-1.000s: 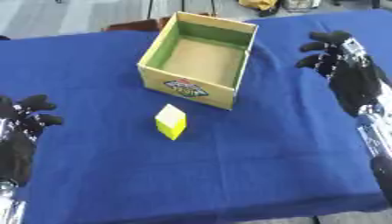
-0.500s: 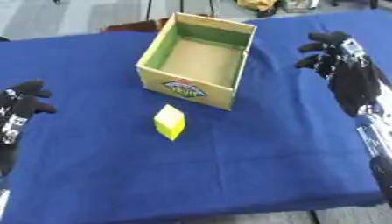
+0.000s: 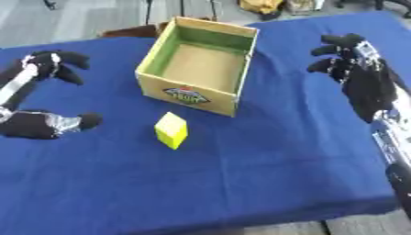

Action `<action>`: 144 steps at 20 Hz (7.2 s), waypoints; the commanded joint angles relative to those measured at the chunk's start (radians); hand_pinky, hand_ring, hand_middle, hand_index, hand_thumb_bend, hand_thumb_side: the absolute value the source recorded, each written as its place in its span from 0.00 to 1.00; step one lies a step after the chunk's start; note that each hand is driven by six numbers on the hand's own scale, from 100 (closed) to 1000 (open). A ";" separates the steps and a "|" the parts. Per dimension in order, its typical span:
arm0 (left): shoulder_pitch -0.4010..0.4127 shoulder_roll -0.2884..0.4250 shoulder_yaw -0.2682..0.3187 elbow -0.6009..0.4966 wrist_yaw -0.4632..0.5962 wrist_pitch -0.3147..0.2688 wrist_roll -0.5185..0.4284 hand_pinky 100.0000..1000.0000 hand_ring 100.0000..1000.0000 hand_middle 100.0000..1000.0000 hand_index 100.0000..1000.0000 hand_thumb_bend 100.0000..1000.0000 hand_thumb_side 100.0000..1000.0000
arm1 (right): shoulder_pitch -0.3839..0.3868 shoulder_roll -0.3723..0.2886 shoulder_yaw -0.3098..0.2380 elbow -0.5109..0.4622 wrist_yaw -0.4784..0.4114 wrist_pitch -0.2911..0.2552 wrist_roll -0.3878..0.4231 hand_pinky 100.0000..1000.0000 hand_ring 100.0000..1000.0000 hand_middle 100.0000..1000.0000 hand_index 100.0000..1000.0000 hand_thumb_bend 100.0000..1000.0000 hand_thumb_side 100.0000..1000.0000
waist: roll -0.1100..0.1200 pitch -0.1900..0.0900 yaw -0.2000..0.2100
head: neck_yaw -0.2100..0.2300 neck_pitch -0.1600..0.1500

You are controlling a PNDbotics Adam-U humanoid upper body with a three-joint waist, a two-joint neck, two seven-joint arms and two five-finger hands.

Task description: Pick up objects on the table and place them in the box.

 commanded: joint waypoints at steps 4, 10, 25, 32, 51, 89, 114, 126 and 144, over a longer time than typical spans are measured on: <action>-0.149 0.033 -0.096 0.153 -0.149 -0.142 -0.124 0.69 0.66 0.72 0.85 0.64 0.31 | -0.020 -0.017 0.003 -0.010 -0.006 -0.001 0.010 0.81 0.58 0.65 0.84 0.00 0.88 | 0.000 -0.015 -0.021 | 0.005 0.005; -0.207 -0.022 -0.125 0.287 -0.270 -0.274 -0.163 0.68 0.65 0.71 0.84 0.62 0.26 | -0.027 -0.017 0.008 -0.010 -0.006 0.001 0.017 0.81 0.58 0.65 0.84 0.00 0.88 | 0.004 -0.013 -0.035 | 0.006 0.004; -0.254 -0.148 -0.123 0.460 -0.469 -0.415 -0.078 0.68 0.66 0.70 0.83 0.58 0.21 | -0.039 -0.017 0.017 -0.009 -0.005 0.002 0.028 0.81 0.58 0.65 0.84 0.00 0.89 | 0.008 -0.005 -0.062 | 0.008 -0.001; -0.274 -0.189 -0.105 0.507 -0.541 -0.449 0.003 0.69 0.67 0.70 0.83 0.57 0.18 | -0.045 -0.016 0.023 -0.010 -0.004 0.003 0.034 0.81 0.58 0.65 0.84 0.00 0.89 | 0.011 0.000 -0.074 | 0.009 -0.004; -0.293 -0.241 -0.108 0.563 -0.533 -0.520 -0.018 0.70 0.65 0.68 0.82 0.51 0.19 | -0.046 -0.014 0.027 -0.008 -0.003 0.005 0.042 0.81 0.58 0.65 0.84 0.00 0.89 | 0.017 0.002 -0.101 | 0.011 -0.009; -0.390 -0.128 0.044 0.520 -0.408 -0.336 -0.018 0.10 0.09 0.10 0.29 0.37 0.04 | -0.049 -0.015 0.045 0.001 0.007 0.010 0.063 0.81 0.58 0.66 0.84 0.00 0.90 | 0.031 -0.002 -0.140 | 0.015 -0.013; -0.430 -0.195 0.162 0.812 -0.652 -0.176 0.341 0.81 0.78 0.80 0.88 1.00 0.82 | -0.120 0.023 0.115 -0.003 0.041 0.030 0.144 0.81 0.58 0.66 0.84 0.00 0.91 | 0.092 0.027 -0.312 | 0.106 -0.070; -0.282 -0.058 0.136 0.287 -0.220 -0.155 0.422 0.77 0.67 0.70 0.81 0.86 0.66 | -0.075 0.042 0.094 0.007 0.048 0.024 0.131 0.81 0.58 0.65 0.83 0.00 0.91 | 0.053 0.001 -0.183 | 0.060 -0.034; 0.274 -0.152 0.264 -0.135 0.373 -0.007 0.431 0.77 0.58 0.64 0.79 0.71 0.79 | -0.029 0.045 0.057 0.005 0.050 0.009 0.095 0.81 0.58 0.64 0.82 0.00 0.91 | 0.028 -0.002 -0.055 | 0.050 0.004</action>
